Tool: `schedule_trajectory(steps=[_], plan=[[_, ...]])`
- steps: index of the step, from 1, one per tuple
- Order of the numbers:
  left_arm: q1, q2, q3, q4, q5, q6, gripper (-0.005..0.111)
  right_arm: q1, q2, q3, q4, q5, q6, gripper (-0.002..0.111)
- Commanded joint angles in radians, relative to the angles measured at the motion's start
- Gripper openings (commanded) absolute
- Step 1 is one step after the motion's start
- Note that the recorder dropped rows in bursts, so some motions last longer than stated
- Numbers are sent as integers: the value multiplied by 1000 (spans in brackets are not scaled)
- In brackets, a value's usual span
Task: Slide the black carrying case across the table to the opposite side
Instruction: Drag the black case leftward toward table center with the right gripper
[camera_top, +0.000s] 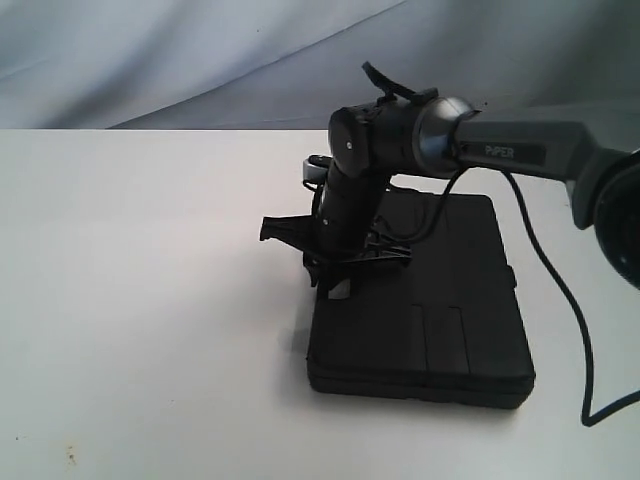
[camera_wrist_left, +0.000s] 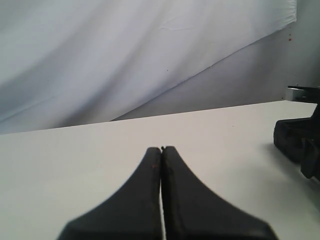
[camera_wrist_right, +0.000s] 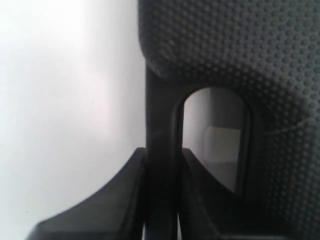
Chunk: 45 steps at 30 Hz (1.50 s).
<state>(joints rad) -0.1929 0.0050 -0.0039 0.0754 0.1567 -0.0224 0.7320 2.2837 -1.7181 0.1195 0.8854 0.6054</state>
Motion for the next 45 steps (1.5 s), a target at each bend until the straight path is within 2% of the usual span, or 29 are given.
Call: schedule_trajectory(steps=[1, 14, 31, 33, 38, 41, 45], plan=[[4, -5, 4, 1, -3, -2, 0, 25, 37, -54, 31, -40, 10, 0], [4, -5, 4, 1, -3, -2, 0, 72, 113, -156, 39, -32, 10, 0], [4, -5, 4, 1, -3, -2, 0, 73, 117, -157, 69, -34, -88, 0], [4, -5, 4, 1, -3, -2, 0, 73, 117, -157, 69, -31, -88, 6], [4, -5, 4, 1, -3, -2, 0, 73, 117, -157, 75, -28, -72, 30], [4, -5, 4, 1, -3, -2, 0, 73, 117, -157, 75, -28, -39, 41], [4, -5, 4, 1, -3, -2, 0, 71, 115, -157, 73, -28, -25, 44]])
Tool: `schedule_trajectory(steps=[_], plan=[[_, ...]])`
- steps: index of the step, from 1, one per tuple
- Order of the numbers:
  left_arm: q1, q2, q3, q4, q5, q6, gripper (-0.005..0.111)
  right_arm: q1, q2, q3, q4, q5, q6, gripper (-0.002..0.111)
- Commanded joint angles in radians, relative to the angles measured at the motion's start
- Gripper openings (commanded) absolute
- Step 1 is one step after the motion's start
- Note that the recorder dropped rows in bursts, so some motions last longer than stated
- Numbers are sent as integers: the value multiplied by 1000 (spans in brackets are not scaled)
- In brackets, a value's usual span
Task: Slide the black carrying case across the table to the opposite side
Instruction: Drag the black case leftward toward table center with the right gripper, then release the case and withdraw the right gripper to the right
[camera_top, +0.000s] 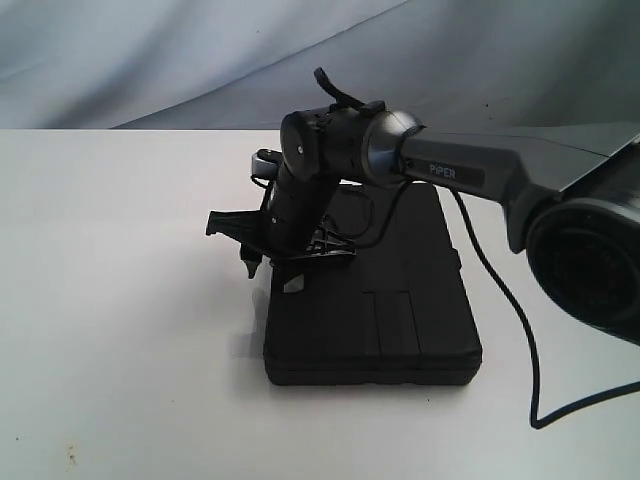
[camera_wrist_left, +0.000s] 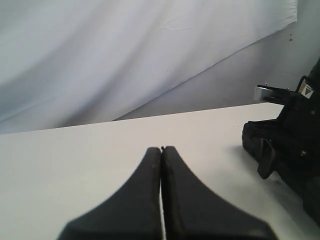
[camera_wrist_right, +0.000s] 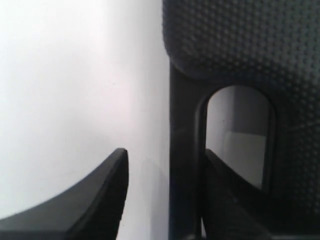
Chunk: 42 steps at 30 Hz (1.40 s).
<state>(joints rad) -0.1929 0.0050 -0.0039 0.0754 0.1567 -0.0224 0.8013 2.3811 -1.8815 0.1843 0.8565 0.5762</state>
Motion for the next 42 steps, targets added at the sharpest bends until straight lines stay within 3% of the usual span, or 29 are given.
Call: schedule_trajectory(steps=[1, 21, 25, 30, 35, 42], plan=[[4, -5, 4, 1, -3, -2, 0, 2, 15, 7, 8, 1, 4, 44], [4, -5, 4, 1, -3, -2, 0, 4, -128, 7, -203, 49, 100, 42], [4, -5, 4, 1, -3, -2, 0, 15, -177, 7, -227, 51, 71, 29], [4, -5, 4, 1, -3, -2, 0, 69, -233, 7, -358, 101, 51, 0], [4, -5, 4, 1, -3, -2, 0, 118, -286, 41, -430, 170, 51, 0], [4, -5, 4, 1, -3, -2, 0, 165, -440, 262, -501, 139, 74, 0]])
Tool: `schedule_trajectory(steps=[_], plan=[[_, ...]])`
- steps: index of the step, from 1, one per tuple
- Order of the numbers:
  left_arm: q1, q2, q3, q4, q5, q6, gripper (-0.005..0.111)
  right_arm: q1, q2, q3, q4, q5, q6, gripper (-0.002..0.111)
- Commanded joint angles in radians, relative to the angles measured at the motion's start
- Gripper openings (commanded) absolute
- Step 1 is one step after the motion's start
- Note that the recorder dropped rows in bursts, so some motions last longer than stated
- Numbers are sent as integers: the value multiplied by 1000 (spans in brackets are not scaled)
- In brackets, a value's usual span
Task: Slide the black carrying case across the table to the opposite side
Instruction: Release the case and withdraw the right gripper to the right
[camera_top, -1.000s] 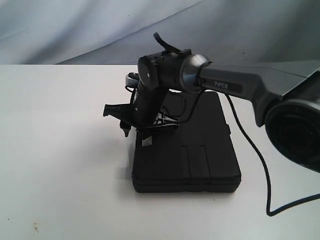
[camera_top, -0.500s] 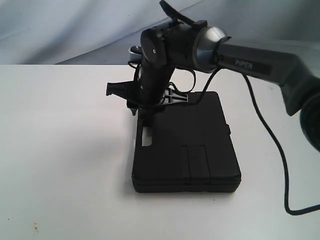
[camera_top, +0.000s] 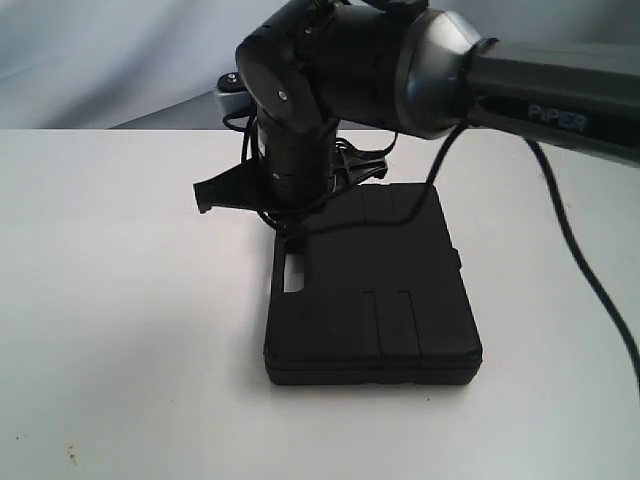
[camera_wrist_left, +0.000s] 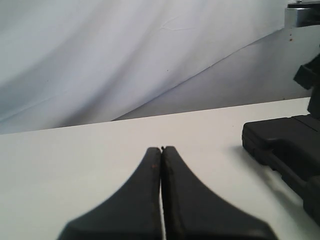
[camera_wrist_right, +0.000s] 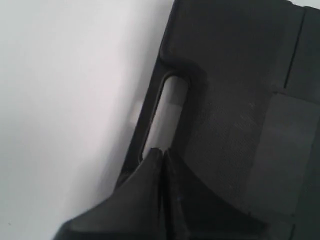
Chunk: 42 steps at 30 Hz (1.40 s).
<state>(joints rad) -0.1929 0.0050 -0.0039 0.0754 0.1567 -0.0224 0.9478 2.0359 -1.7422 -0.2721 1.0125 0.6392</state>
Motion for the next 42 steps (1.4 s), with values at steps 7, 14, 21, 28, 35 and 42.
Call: schedule_trajectory(steps=[7, 14, 21, 28, 35, 42], plan=[[4, -5, 4, 1, -3, -2, 0, 19, -330, 408, -51, -145, 57, 0], [4, -5, 4, 1, -3, -2, 0, 19, -535, 591, -56, -228, 84, 0], [4, -5, 4, 1, -3, -2, 0, 19, -693, 735, -56, -270, 95, 0], [4, -5, 4, 1, -3, -2, 0, 19, -821, 877, -69, -335, 109, 0], [4, -5, 4, 1, -3, -2, 0, -17, -949, 1024, -108, -438, 169, 0], [4, -5, 4, 1, -3, -2, 0, -108, -1088, 1144, -101, -494, 169, 0]])
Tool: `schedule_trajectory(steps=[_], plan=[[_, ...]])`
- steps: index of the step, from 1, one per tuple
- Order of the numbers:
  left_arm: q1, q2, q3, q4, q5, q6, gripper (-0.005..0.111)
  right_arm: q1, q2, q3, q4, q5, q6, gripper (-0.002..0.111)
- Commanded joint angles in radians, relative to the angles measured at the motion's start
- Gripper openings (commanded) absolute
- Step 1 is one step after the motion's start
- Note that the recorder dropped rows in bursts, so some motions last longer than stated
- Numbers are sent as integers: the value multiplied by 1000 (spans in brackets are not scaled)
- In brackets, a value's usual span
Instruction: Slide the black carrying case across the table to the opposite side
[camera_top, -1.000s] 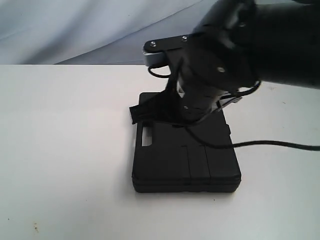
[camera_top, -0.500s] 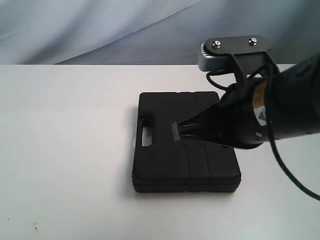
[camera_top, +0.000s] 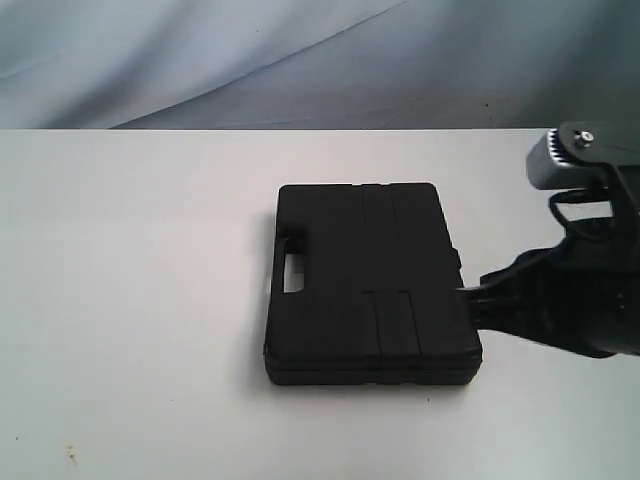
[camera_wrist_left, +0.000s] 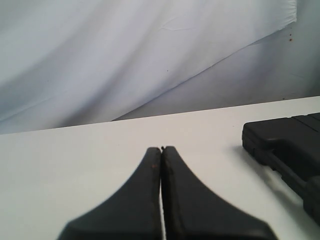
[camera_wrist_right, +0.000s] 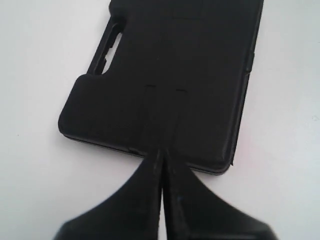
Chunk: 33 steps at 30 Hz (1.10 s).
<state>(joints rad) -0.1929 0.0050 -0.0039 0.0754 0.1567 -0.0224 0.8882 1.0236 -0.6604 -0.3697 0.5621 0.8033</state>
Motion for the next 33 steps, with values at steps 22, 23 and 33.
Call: schedule_trajectory(steps=[22, 23, 33], plan=[[4, -5, 4, 1, -3, -2, 0, -418, -535, 464, 361, -359, -537, 0], [4, -5, 4, 1, -3, -2, 0, -431, -558, 476, 370, -364, -553, 0], [4, -5, 4, 1, -3, -2, 0, -550, -774, 547, 384, -381, -675, 0]])
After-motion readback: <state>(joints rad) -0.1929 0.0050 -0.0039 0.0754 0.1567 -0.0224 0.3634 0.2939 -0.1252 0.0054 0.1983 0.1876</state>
